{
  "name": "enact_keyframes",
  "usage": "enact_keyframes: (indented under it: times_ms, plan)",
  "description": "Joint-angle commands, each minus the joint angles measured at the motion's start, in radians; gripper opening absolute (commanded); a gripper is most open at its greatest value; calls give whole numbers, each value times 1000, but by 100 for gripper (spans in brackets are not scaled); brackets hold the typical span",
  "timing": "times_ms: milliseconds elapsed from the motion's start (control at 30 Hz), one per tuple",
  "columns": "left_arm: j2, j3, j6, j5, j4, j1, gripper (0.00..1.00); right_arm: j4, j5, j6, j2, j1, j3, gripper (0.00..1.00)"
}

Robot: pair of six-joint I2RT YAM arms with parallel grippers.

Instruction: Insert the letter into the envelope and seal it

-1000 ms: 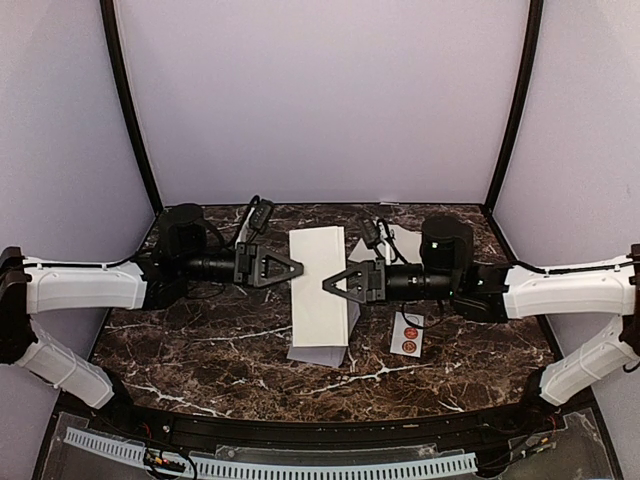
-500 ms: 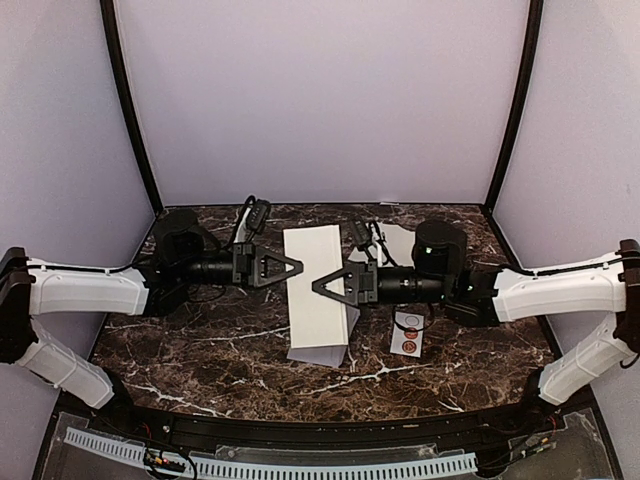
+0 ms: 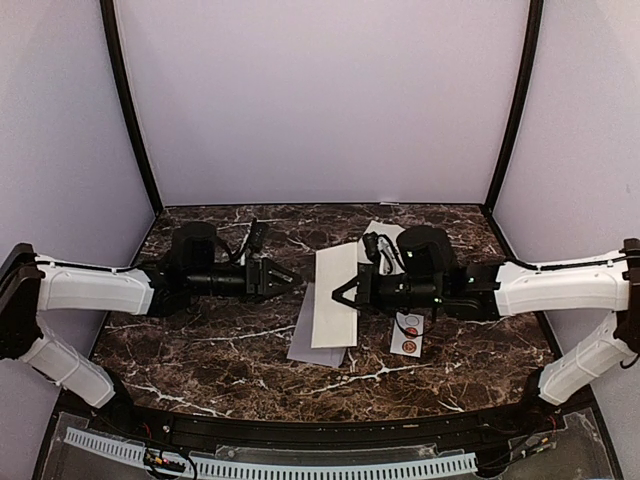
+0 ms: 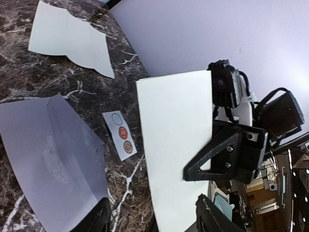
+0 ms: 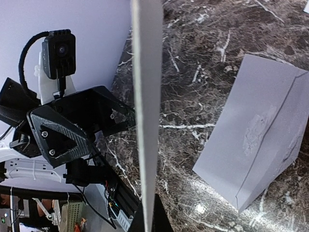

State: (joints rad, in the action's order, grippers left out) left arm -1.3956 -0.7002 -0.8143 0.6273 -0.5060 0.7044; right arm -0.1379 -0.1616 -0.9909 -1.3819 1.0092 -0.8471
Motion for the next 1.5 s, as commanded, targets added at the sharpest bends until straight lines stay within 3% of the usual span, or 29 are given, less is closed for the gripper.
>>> enact_keyframes:
  times_ms: [0,233,900,1467]
  plan:
    - [-64,2,48,-110,143,-6,59,187,91,-49,-58,-12,-72,0]
    - [-188,-67,102,-182,251,-6,58,242,48,-80,-139,-73,-104,0]
    - [-383,-197,186,-221,324,-6,55,479,68,-69,-342,-134,-218,0]
    - [-482,-212,198,-207,303,-6,50,426,17,-52,-415,-166,-186,0]
